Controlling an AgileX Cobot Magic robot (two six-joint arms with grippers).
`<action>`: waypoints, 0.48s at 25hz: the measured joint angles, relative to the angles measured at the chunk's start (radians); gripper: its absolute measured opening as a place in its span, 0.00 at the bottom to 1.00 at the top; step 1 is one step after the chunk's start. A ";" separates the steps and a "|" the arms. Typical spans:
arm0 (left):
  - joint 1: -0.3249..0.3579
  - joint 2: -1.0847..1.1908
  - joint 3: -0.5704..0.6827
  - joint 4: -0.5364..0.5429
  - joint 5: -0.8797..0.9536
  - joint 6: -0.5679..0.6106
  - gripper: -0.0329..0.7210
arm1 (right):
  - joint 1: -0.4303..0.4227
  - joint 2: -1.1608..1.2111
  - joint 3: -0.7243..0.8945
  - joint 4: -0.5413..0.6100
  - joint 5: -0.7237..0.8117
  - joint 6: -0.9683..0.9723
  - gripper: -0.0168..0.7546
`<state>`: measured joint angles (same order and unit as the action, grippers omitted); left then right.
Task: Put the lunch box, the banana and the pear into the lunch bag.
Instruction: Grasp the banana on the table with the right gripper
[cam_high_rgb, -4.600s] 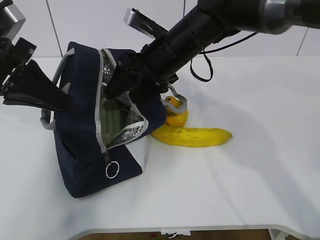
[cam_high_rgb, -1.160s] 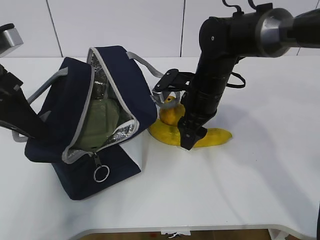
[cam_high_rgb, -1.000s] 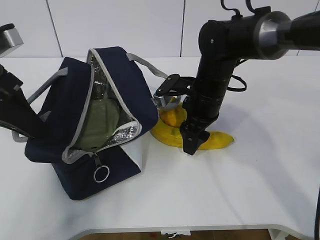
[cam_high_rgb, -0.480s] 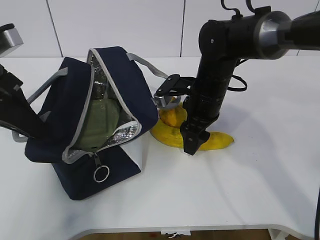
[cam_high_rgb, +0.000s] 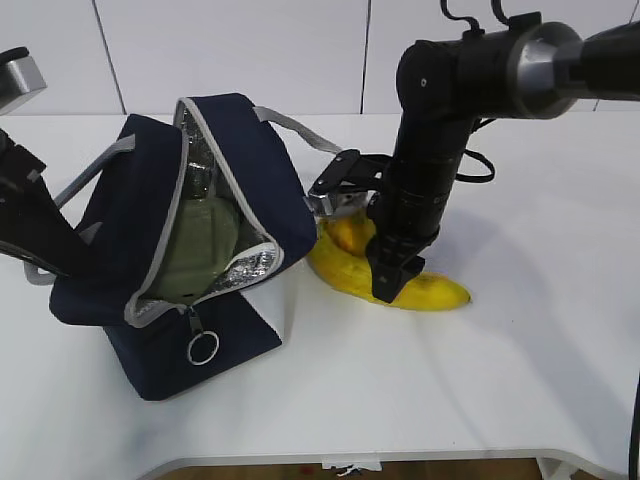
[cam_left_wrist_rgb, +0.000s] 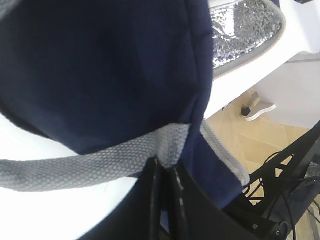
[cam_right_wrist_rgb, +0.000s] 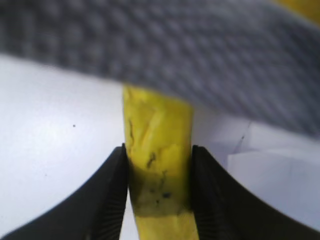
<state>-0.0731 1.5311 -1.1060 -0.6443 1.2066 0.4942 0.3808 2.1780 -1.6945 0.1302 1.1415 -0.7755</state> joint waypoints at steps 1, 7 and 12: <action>0.000 0.000 0.000 0.000 0.000 0.000 0.04 | 0.000 0.000 0.000 0.000 0.009 0.000 0.41; 0.000 0.000 0.000 0.002 0.000 0.000 0.04 | 0.000 0.000 -0.018 0.000 0.062 0.000 0.37; 0.000 0.000 0.000 0.002 0.000 0.000 0.04 | 0.000 0.001 -0.090 0.041 0.074 0.003 0.37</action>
<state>-0.0731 1.5311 -1.1060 -0.6422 1.2066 0.4942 0.3808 2.1795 -1.7848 0.1707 1.2153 -0.7729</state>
